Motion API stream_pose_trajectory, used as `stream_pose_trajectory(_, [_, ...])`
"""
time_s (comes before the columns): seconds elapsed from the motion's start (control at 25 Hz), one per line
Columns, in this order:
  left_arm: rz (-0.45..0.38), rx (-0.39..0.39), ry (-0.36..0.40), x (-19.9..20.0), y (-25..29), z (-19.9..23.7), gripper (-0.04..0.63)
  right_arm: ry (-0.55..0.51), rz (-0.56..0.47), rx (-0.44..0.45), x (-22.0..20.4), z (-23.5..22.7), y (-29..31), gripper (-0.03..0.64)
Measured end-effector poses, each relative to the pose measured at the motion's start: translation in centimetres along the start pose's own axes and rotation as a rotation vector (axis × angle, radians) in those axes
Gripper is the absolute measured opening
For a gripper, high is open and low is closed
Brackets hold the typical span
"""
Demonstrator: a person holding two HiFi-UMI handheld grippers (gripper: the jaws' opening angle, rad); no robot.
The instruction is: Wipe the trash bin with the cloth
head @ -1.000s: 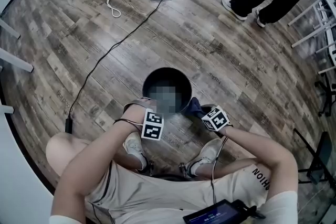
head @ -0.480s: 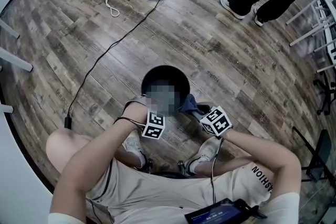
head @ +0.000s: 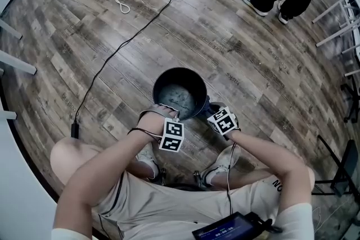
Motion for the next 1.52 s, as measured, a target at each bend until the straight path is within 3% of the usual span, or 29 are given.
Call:
stream_pose_trajectory(0.2, [-0.005,-0.004,-0.02,0.3,-0.1,0.2,0.04,0.069,0.017,-0.039,-2.1,-1.4,4.0,0.064])
stream_pose_trajectory(0.64, [-0.009,0.02,-0.098,0.9,0.2,0.6,0.04,0.071,0.081,-0.057,-6.0,-2.9,11.3,0.064])
stream_pose_trajectory(0.84, [-0.016,0.033,-0.106,1.0,0.1,0.5,0.041,0.183,0.111,-0.058,-7.0,-3.8,12.5,0.064])
stream_pose_trajectory(0.92, [-0.052,0.027,-0.122,1.0,-0.3,0.5,0.053,0.166,0.141,-0.083,-6.4,-3.6,11.2,0.064])
stream_pose_trajectory(1.08, [-0.1,-0.039,-0.117,0.5,-1.2,0.2,0.153,0.092,0.141,-0.061,-4.0,-2.9,6.3,0.064])
stream_pose_trajectory(1.32, [0.041,-0.025,0.023,-0.9,-0.5,-1.0,0.172,-0.023,0.066,0.02,-0.4,-0.8,-3.4,0.064])
stream_pose_trajectory(1.52, [0.09,0.007,-0.008,-2.2,0.3,-0.4,0.17,-0.008,-0.023,0.074,2.0,2.0,-9.0,0.064])
Point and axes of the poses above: the fingertips, and each gripper's own axes: y forward along the fingers, z to its left, x out of its top, the point moved 10 cm from there along -y, backward along the fingers, and after that the axes turned 8 degrees about y, right-handed, at the moved point
